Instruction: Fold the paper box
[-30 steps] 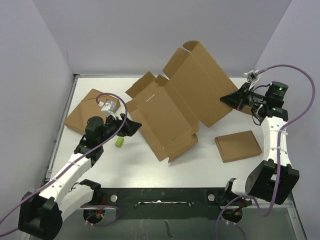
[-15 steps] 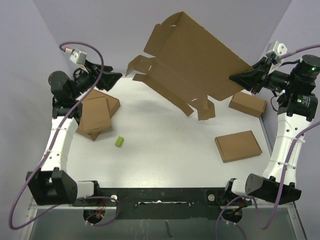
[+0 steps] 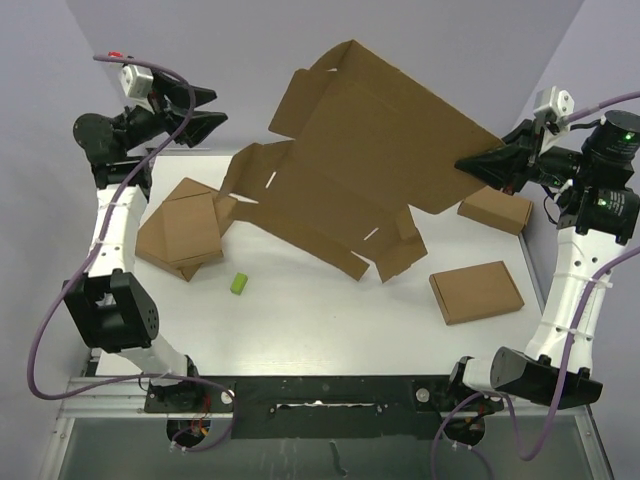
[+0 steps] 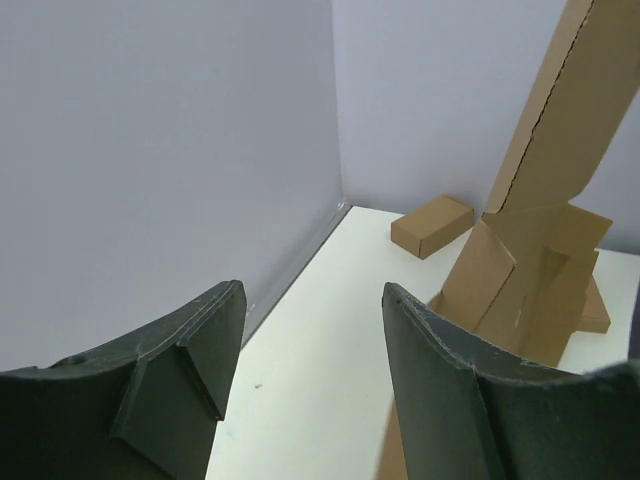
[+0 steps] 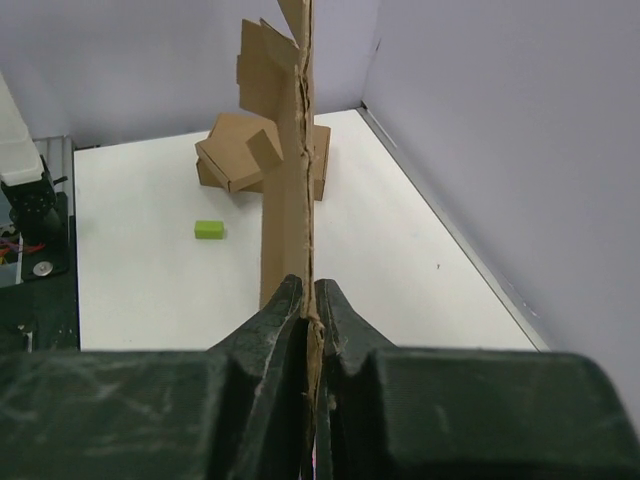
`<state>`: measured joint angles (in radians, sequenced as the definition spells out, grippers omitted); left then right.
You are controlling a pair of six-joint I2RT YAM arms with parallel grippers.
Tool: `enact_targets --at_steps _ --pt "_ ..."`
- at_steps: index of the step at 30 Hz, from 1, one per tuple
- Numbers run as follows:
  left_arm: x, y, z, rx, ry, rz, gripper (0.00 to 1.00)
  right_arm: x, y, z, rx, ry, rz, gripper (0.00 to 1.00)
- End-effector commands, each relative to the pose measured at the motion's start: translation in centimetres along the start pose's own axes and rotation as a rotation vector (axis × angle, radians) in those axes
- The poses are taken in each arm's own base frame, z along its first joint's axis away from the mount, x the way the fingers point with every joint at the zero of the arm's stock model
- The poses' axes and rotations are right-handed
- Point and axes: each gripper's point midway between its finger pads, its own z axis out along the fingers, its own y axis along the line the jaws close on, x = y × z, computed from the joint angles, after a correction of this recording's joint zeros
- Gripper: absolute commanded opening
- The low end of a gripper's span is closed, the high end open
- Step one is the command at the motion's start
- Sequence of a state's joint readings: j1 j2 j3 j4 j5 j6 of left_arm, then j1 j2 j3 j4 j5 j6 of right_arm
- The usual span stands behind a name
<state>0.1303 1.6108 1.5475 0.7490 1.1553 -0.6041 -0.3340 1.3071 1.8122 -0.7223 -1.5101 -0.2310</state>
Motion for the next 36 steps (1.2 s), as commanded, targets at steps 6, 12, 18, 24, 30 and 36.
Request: enact_targets --at_steps 6,12,18,24,30,36 --pt "2.0 -7.5 3.2 0.408 0.084 0.106 0.58 -1.7 4.1 -0.1 -0.155 -0.054 -0.07 0.0" --pt "5.0 -8.3 2.7 0.45 0.139 0.04 0.59 -1.7 4.6 -0.2 -0.191 -0.067 -0.07 0.0" --pt "6.1 -8.7 3.4 0.478 0.155 -0.001 0.59 -1.8 4.8 -0.2 -0.201 -0.07 -0.067 0.0" --pt "6.8 -9.7 4.9 0.519 0.146 -0.022 0.6 -1.7 5.0 -0.2 -0.213 -0.074 -0.059 0.0" --pt "6.0 -9.5 5.2 0.496 0.096 -0.023 0.6 -1.5 5.1 -0.1 -0.215 -0.074 -0.055 0.0" --pt "3.3 -8.7 3.0 0.436 0.081 -0.017 0.65 -1.2 4.7 -0.1 -0.21 -0.069 -0.046 0.0"
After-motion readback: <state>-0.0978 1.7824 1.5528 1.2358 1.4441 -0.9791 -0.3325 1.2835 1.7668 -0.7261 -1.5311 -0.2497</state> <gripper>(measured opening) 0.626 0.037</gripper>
